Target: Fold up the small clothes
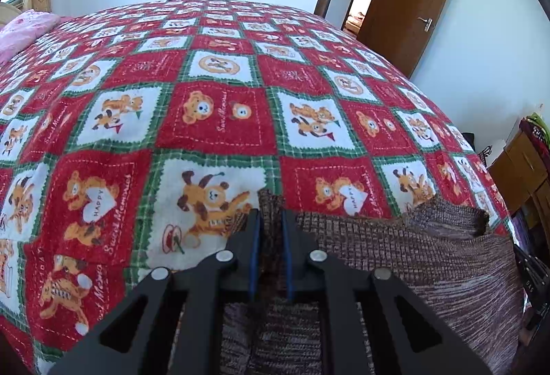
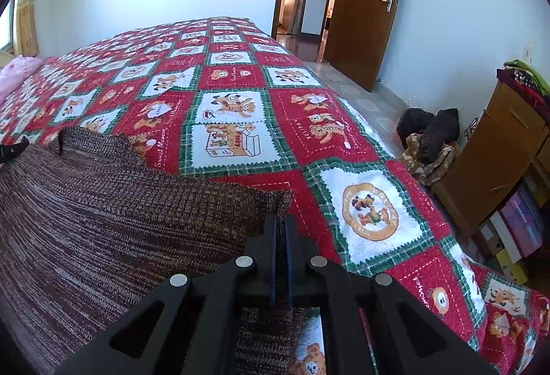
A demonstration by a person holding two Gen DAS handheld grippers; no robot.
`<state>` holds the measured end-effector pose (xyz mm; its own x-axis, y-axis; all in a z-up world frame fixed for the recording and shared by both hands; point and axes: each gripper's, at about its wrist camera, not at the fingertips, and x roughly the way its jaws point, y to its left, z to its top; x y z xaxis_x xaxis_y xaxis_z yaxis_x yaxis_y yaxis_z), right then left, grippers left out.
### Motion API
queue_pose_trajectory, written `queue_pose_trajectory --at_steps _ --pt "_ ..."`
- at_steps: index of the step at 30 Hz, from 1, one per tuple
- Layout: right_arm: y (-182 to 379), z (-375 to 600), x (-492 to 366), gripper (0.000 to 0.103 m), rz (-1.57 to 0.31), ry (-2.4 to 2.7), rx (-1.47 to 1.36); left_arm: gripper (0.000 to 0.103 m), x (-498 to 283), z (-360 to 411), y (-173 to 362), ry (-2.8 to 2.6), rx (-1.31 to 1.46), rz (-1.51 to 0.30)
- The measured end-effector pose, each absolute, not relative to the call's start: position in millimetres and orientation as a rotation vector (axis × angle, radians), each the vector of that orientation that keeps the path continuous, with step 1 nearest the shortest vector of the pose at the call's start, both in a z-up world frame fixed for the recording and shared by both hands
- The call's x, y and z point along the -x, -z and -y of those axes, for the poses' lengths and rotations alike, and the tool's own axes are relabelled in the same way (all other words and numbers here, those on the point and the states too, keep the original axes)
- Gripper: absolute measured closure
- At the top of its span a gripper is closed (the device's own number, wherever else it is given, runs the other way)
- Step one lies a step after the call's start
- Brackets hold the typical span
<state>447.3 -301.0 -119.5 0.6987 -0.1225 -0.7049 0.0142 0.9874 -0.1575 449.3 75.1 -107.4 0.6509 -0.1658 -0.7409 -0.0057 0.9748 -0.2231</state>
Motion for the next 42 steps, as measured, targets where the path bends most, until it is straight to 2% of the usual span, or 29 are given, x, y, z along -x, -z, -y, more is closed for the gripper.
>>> queue_pose_trajectory --at_steps 4,6,8,11,14,21,26,28,33,37,39,42 --pt "111.7 305.3 -445.8 0.098 -0.792 0.076 0.111 0.081 -450.0 -77.0 102.6 0.073 0.21 -0.877" --pt "84.2 309.1 -424.2 0.098 -0.706 0.157 0.071 0.062 -434.9 -75.0 92.0 0.061 0.167 -0.882" --pt "50.0 303.6 -392.8 0.096 -0.612 0.182 0.039 0.05 -414.7 -70.2 81.9 0.048 0.119 -0.858" --pt "27.7 281.3 -362.5 0.096 -0.655 0.089 0.041 0.048 -381.2 -60.7 70.1 0.078 0.091 -0.85" --pt "30.4 258.2 -336.9 0.096 -0.743 -0.027 0.03 0.048 -350.0 -46.5 65.8 0.104 0.075 -0.866" --pt "77.3 224.5 -285.5 0.096 -0.917 -0.04 0.102 0.042 -298.4 -6.3 73.5 0.127 -0.059 -0.888" --pt "116.2 251.6 -291.2 0.096 -1.032 0.05 -0.011 0.042 -290.8 10.4 85.8 0.102 -0.095 -0.911" --pt "115.7 257.6 -288.9 0.096 -1.011 0.039 -0.06 0.04 -289.0 17.4 92.9 0.086 -0.125 -0.922" --pt "115.7 262.7 -287.2 0.095 -1.008 0.025 -0.092 0.024 -276.6 17.4 102.3 0.032 -0.133 -0.878" --pt "115.5 272.5 -287.7 0.094 -1.002 -0.003 -0.161 0.023 -253.7 1.9 100.4 0.065 -0.06 -0.843" --pt "116.5 277.7 -289.3 0.093 -0.997 -0.022 -0.213 0.018 -241.9 -7.5 99.1 0.047 -0.037 -0.826" --pt "117.6 283.9 -287.5 0.093 -0.989 -0.041 -0.276 0.018 -223.6 -31.0 99.6 0.01 0.017 -0.823"
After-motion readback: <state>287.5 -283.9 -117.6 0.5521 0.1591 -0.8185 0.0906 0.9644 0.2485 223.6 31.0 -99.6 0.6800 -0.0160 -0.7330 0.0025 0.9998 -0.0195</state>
